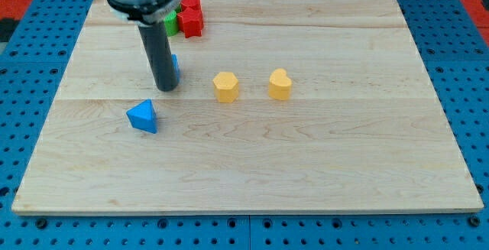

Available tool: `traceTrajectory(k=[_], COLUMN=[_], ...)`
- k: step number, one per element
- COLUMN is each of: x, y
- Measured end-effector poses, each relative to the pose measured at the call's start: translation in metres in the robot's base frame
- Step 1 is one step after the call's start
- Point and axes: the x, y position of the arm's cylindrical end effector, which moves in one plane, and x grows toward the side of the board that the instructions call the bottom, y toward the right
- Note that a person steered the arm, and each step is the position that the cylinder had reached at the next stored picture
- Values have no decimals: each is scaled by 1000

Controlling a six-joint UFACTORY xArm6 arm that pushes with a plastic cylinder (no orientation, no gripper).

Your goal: Push the yellow heart along with yellow hexagon towards blue cube

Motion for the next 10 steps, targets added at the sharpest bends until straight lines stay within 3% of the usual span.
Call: traceTrajectory(k=[3, 4, 5, 6, 8, 10], x=[-61, -35, -45, -42, 8, 19], y=[-1, 51, 173, 212, 208, 135])
